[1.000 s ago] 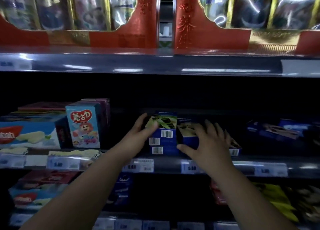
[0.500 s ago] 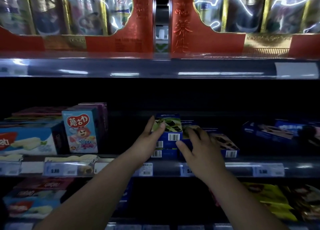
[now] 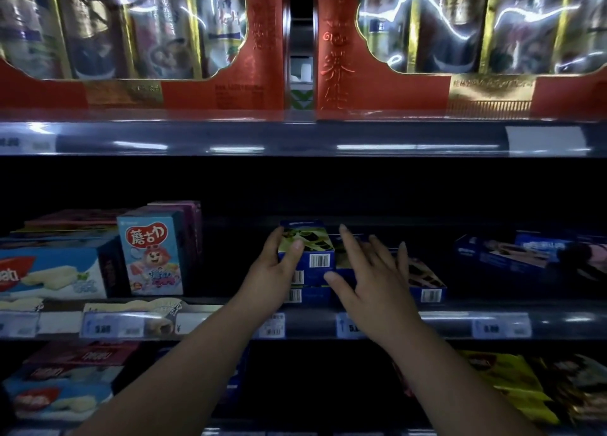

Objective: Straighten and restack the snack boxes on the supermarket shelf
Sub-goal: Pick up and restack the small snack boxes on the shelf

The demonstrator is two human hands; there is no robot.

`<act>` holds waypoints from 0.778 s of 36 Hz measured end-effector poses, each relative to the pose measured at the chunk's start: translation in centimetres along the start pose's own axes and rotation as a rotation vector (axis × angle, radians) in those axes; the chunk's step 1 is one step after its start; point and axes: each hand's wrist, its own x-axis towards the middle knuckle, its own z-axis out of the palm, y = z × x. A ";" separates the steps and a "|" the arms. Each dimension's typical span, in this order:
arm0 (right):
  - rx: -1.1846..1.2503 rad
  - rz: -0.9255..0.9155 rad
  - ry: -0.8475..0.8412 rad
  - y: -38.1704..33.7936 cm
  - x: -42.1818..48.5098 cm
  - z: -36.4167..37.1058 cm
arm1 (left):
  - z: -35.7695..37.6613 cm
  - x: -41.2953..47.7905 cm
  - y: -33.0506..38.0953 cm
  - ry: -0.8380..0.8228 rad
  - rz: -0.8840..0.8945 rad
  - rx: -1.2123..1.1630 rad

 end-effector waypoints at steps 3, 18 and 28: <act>-0.072 -0.052 -0.035 -0.5 0.6 -0.1 | -0.1 -0.1 0.2 0.000 0.015 -0.003; 0.000 -0.129 -0.008 -1.3 0.7 0.2 | -0.7 -0.7 -1.1 -0.073 0.099 0.084; 0.049 -0.137 0.042 -1.6 0.6 1.0 | -0.9 -1.0 -1.4 -0.015 0.111 0.056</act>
